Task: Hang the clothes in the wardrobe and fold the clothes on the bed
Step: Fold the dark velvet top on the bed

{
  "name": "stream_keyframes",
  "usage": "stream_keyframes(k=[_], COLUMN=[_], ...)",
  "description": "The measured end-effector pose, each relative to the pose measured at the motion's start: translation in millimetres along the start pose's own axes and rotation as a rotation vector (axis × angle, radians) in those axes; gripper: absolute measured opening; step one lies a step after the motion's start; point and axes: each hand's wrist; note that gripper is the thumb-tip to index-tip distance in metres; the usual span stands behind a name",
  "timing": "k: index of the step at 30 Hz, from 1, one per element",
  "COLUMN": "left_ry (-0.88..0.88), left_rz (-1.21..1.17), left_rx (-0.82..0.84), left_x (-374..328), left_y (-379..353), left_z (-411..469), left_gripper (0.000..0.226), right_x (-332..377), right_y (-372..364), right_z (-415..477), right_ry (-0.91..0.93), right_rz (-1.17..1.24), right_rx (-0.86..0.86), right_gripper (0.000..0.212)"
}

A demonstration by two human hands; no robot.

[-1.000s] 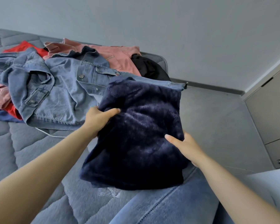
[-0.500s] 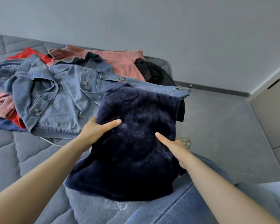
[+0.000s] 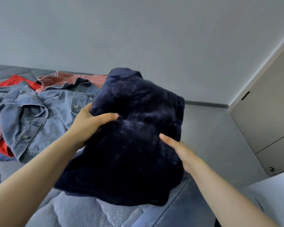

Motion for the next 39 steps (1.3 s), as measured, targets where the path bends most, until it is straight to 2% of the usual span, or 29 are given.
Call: stream_keyframes(k=[2, 6, 10, 14, 16, 19, 23, 28, 31, 36, 39], left_ry=[-0.027, -0.044, -0.07, -0.117, -0.125, -0.094, -0.077, -0.076, -0.074, -0.063, -0.109], left_rz=[0.001, -0.027, -0.016, -0.016, -0.033, -0.049, -0.018, 0.012, 0.007, -0.069, -0.103], left_rx=[0.045, 0.08, 0.134, 0.162, 0.181, 0.235, 0.32, 0.416, 0.469, 0.595, 0.669], left_x=[-23.7, -62.2, -100.7, -129.1, -135.3, -144.2, -161.8, -190.3, -210.7, -281.1, -348.9], left_y=[3.0, 16.4, 24.2, 15.8, 4.5, -30.2, -99.1, -208.6, -278.6, -365.8, -392.6], left_z=[-4.1, -8.8, -5.0, 11.8, 23.6, 48.6, 94.0, 163.5, 202.8, 225.9, 224.9], left_gripper=[0.038, 0.027, 0.026, 0.032, 0.036, 0.043, 0.044, 0.039, 0.037, 0.039, 0.036], right_x=[2.6, 20.1, 48.0, 79.6, 89.6, 103.7, 115.5, 137.5, 161.5, 220.5, 277.7], right_y=[-14.4, -48.3, -61.0, -49.3, -34.3, 3.0, 66.8, 162.2, 233.3, 331.8, 367.6], right_z=[-4.5, -10.2, -8.7, -13.4, -11.2, -0.7, 21.2, 54.9, 69.2, 46.4, 13.3], right_ry=[-0.004, 0.059, 0.052, 0.166, 0.197, 0.239, 0.261, 0.27, 0.221, 0.176, 0.22], right_rz=[0.104, 0.345, 0.557, 0.444, 0.407, 0.377, 0.387, 0.454, 0.473, 0.461, 0.45], right_rx=[0.071, 0.234, 0.218, 0.278, 0.237, 0.123, 0.066, 0.037, -0.046, -0.193, -0.238], right_gripper=[0.096, 0.072, 0.089, 0.047, 0.052, 0.069, 0.07, 0.058, 0.062, 0.084, 0.087])
Point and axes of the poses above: each hand's wrist, its own z-axis towards the middle knuckle, its own y-axis out of the back of the hand, x = y × z, and after that the axes turned 4 degrees about -z, right-handed
